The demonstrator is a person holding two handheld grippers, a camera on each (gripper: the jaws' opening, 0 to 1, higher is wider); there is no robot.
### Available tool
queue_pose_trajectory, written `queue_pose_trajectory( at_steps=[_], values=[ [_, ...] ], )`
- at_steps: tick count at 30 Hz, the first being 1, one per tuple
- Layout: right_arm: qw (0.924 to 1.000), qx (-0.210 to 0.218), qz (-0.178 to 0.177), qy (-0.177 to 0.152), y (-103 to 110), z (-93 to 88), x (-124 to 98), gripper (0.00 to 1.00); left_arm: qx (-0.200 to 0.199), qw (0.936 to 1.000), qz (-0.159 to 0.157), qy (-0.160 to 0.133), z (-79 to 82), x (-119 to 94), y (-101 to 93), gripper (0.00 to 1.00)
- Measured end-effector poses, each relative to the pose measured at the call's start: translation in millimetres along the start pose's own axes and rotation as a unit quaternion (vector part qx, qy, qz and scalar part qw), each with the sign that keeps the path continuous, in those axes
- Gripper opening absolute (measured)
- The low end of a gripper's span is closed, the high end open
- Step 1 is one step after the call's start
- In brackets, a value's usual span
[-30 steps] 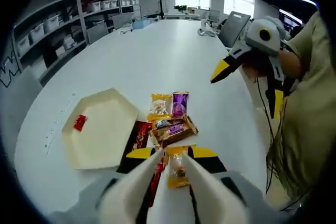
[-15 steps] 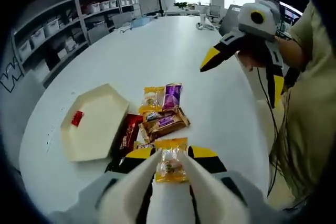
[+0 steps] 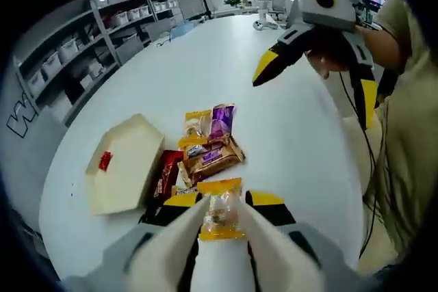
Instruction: Place the target food into the container with the food tongs after gripping and lifting it, then release it inside without dropping or visibly crushing the food.
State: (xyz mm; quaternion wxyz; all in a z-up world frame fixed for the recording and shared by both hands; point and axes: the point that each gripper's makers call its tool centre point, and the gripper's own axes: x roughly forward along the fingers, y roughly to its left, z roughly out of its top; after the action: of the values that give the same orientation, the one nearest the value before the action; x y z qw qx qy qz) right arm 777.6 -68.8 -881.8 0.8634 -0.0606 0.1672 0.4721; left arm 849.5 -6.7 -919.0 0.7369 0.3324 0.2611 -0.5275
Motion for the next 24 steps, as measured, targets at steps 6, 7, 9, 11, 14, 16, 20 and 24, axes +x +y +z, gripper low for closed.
queue_pose_trajectory(
  at_steps=[6,7,9,11,14,16,20,24],
  values=[
    [1.0000,0.001,0.001,-0.001,0.0,0.2,0.1,0.77,0.001,0.9998,0.017,-0.002,-1.5,2.7,-0.8,0.24],
    [1.0000,0.000,0.001,-0.001,0.0,0.2,0.2,0.77,0.000,0.9998,0.019,-0.003,-2.4,3.2,-1.6,0.24],
    [1.0000,0.001,0.002,-0.001,0.3,0.2,0.4,0.77,0.009,0.9995,0.030,-0.002,-3.7,3.7,-1.3,0.24],
    [1.0000,0.001,0.002,-0.001,0.3,-0.1,0.8,0.77,0.014,0.9992,0.037,-0.003,-3.7,3.7,-0.4,0.24],
    [1.0000,0.002,0.003,-0.001,0.1,-0.6,1.6,0.77,0.019,0.9988,0.044,-0.006,-2.7,4.0,0.1,0.24],
    [1.0000,0.002,0.004,-0.001,0.5,-0.9,1.9,0.77,0.021,0.9986,0.049,-0.007,-2.9,4.6,1.0,0.24],
    [1.0000,0.002,0.005,-0.001,0.7,-0.8,2.2,0.77,0.037,0.9974,0.061,-0.002,-4.7,6.5,2.0,0.24],
    [1.0000,0.001,0.006,-0.002,0.7,-0.8,2.4,0.77,0.038,0.9971,0.066,-0.005,-4.1,7.4,3.1,0.24]
  ],
)
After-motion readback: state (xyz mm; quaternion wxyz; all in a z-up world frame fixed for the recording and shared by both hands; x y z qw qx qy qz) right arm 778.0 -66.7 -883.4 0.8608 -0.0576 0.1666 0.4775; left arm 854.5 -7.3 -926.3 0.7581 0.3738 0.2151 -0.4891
